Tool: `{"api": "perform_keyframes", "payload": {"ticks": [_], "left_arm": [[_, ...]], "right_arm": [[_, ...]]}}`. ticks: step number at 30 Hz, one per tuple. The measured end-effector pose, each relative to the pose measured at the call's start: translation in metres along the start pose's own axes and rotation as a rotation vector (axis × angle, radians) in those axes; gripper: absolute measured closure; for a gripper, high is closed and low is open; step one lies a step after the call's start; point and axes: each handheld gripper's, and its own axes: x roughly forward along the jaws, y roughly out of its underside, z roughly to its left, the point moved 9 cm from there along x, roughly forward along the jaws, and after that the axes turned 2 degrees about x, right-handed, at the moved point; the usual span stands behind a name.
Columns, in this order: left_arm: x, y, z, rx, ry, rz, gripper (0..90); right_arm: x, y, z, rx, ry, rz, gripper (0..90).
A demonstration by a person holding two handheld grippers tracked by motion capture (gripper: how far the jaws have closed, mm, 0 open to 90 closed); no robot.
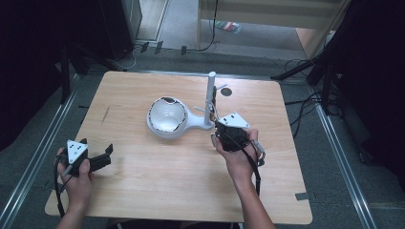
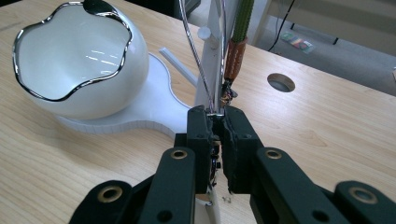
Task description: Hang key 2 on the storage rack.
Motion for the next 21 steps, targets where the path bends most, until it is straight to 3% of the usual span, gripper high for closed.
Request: {"api": "perform_keyframes", "payload": {"ticks": [21], "left_arm": [[-0.005, 0.0, 0.0, -0.004, 0.009, -0.025, 6.4]], "right_arm": [[0.03, 0.015, -0.006, 0.004, 0.021, 0.056, 83.3]]}}
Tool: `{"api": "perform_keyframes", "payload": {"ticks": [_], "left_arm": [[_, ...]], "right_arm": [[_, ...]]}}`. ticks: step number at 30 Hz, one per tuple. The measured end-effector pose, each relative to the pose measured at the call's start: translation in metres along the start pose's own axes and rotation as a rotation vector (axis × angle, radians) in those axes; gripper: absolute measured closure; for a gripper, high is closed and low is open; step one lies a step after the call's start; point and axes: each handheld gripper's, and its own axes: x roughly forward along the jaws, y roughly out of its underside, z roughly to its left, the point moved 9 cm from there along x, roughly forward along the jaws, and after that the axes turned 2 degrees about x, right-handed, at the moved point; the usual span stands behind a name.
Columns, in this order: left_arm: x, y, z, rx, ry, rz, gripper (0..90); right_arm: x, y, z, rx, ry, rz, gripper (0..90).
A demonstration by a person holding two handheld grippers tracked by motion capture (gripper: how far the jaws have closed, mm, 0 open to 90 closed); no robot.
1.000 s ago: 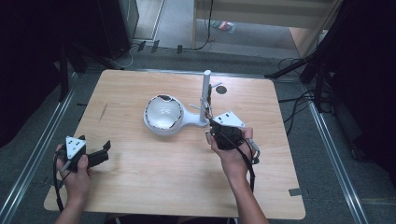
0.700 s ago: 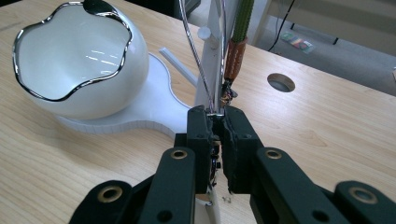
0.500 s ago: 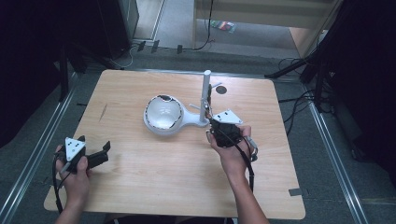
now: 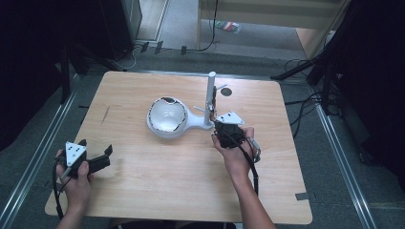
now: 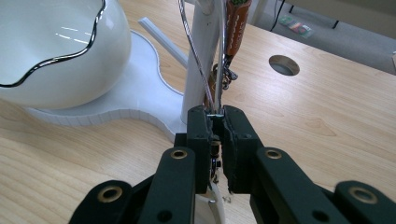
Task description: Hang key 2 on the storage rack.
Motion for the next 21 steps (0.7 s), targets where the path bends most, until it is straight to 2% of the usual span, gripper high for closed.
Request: {"api": "perform_keyframes", "payload": {"ticks": [4, 13, 21], "left_arm": [[-0.001, 0.0, 0.001, -0.013, 0.006, -0.001, 6.3], [-0.001, 0.0, 0.001, -0.01, 0.006, -0.004, 6.4], [0.0, 0.0, 0.0, 0.0, 0.009, 0.005, 6.3]], "right_arm": [[0.005, 0.002, 0.0, 0.005, 0.012, 0.004, 83.3], [0.014, 0.006, -0.005, 0.005, 0.028, 0.016, 81.9], [0.016, 0.007, -0.005, 0.006, -0.003, 0.022, 67.5]]}}
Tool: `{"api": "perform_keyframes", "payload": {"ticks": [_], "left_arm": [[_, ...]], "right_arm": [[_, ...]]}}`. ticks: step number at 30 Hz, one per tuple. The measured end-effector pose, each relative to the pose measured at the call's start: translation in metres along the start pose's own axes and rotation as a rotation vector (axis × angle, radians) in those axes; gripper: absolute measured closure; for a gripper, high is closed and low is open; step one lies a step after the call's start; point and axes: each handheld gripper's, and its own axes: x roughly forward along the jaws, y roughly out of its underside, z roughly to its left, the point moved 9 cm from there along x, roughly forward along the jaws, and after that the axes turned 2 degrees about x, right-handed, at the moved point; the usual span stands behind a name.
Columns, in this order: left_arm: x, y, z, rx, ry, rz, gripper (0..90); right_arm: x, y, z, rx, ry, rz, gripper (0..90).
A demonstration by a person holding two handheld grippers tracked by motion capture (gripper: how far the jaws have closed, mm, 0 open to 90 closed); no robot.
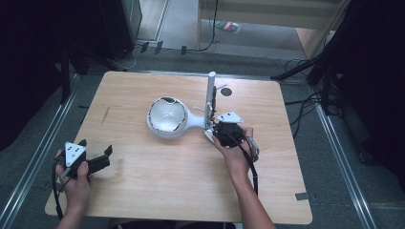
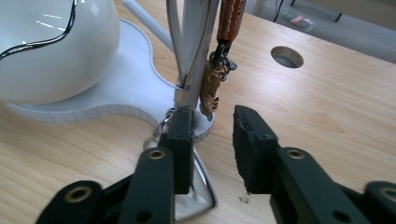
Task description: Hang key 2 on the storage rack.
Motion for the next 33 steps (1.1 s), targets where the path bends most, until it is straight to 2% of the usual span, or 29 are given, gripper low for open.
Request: {"api": "perform_keyframes", "payload": {"ticks": [3, 5, 8, 10, 11, 12, 14, 15, 19, 20, 22, 25, 33], "left_arm": [[0.0, 0.0, 0.0, 0.002, 0.0, 0.006, 6.4], [0.0, 0.0, 0.0, 0.007, 0.0, 0.009, 6.3], [0.002, 0.0, -0.001, 0.003, 0.006, 0.012, 6.3], [0.003, 0.0, -0.001, 0.001, 0.004, 0.016, 6.3], [0.003, 0.0, -0.001, 0.001, 0.004, 0.016, 6.3], [0.004, -0.001, -0.001, -0.004, 0.001, 0.012, 6.3], [0.004, -0.001, 0.0, -0.011, -0.001, 0.009, 6.3], [0.004, -0.001, 0.0, -0.013, 0.0, 0.012, 6.3], [0.005, -0.001, 0.001, -0.023, -0.001, 0.008, 6.3], [0.005, -0.001, 0.002, -0.022, -0.001, 0.008, 6.3], [0.004, -0.001, 0.001, -0.021, -0.001, 0.01, 6.3], [0.005, -0.001, 0.001, -0.02, -0.001, 0.01, 6.3], [0.006, -0.002, 0.002, -0.021, -0.003, 0.009, 6.3]], "right_arm": [[-0.002, 0.0, -0.001, 0.005, -0.003, -0.009, 62.0], [-0.004, -0.001, -0.001, 0.018, -0.016, -0.019, 54.4], [-0.007, -0.004, 0.0, 0.029, -0.057, -0.064, 41.7], [-0.008, -0.005, -0.002, 0.004, -0.045, -0.085, 34.6], [-0.009, -0.006, -0.003, -0.02, -0.032, -0.091, 34.1], [-0.009, -0.007, -0.004, -0.022, -0.028, -0.104, 33.8], [-0.012, -0.008, -0.002, 0.02, -0.084, -0.12, 29.3], [-0.013, -0.008, -0.001, 0.034, -0.096, -0.121, 25.6], [-0.019, -0.005, -0.002, 0.05, -0.068, -0.126, 14.7], [-0.021, -0.005, -0.002, 0.056, -0.07, -0.131, 12.1], [-0.025, -0.004, 0.0, 0.058, -0.106, -0.14, 1.1], [-0.029, -0.004, 0.001, 0.066, -0.155, -0.145, 0.0], [-0.038, 0.002, -0.011, 0.069, -0.106, -0.164, 0.0]]}}
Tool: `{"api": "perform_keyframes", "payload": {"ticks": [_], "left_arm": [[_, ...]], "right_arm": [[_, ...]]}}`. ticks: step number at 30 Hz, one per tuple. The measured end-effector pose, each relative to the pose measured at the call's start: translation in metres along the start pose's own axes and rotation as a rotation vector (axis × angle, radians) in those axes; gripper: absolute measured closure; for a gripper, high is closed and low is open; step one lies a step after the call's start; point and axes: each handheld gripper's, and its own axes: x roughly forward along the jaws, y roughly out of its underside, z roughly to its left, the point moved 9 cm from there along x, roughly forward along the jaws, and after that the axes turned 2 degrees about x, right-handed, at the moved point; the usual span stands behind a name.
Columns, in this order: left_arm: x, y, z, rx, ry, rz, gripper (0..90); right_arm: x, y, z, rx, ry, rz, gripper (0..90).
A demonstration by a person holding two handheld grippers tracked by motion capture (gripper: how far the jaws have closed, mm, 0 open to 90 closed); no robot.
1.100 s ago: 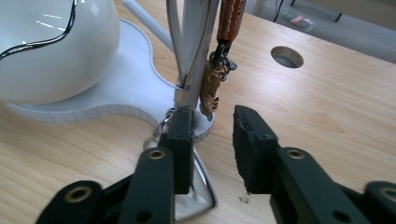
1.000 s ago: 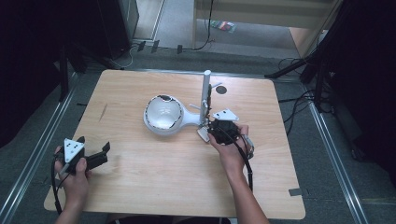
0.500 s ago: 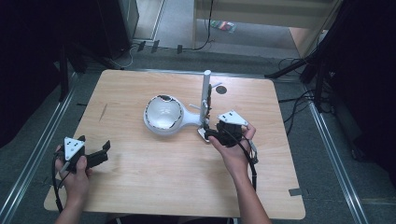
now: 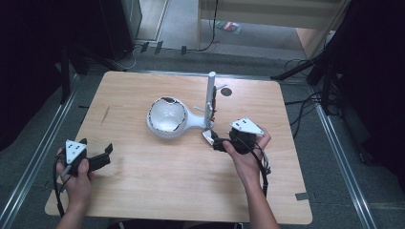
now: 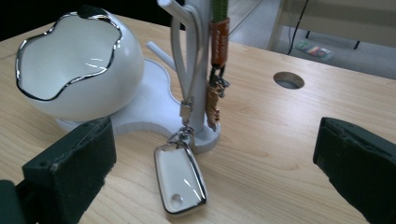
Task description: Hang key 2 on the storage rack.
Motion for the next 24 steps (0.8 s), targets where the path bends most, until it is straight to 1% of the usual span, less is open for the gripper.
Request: {"api": "perform_keyframes", "payload": {"ticks": [5, 11, 13, 18, 22, 24], "left_arm": [[0.0, 0.0, 0.0, 0.0, -0.002, 0.0, 6.3], [-0.001, 0.0, 0.001, -0.003, -0.002, -0.005, 6.3], [0.0, 0.0, 0.001, -0.005, -0.003, -0.008, 6.3], [-0.001, 0.0, 0.001, -0.005, -0.002, -0.006, 6.3], [-0.001, 0.0, 0.001, -0.01, -0.004, -0.008, 6.3], [0.0, -0.001, 0.001, -0.012, -0.003, -0.01, 6.3]], "right_arm": [[-0.007, 0.007, -0.014, 0.02, 0.023, 0.002, 0.0], [-0.017, 0.011, -0.032, 0.034, 0.059, -0.026, 0.0], [-0.019, 0.013, -0.036, 0.032, 0.068, -0.027, 0.0], [-0.025, 0.021, -0.049, 0.05, 0.093, -0.02, 0.0], [-0.031, 0.026, -0.055, 0.06, 0.105, -0.015, 0.0], [-0.032, 0.03, -0.057, 0.058, 0.11, -0.01, 0.0]]}}
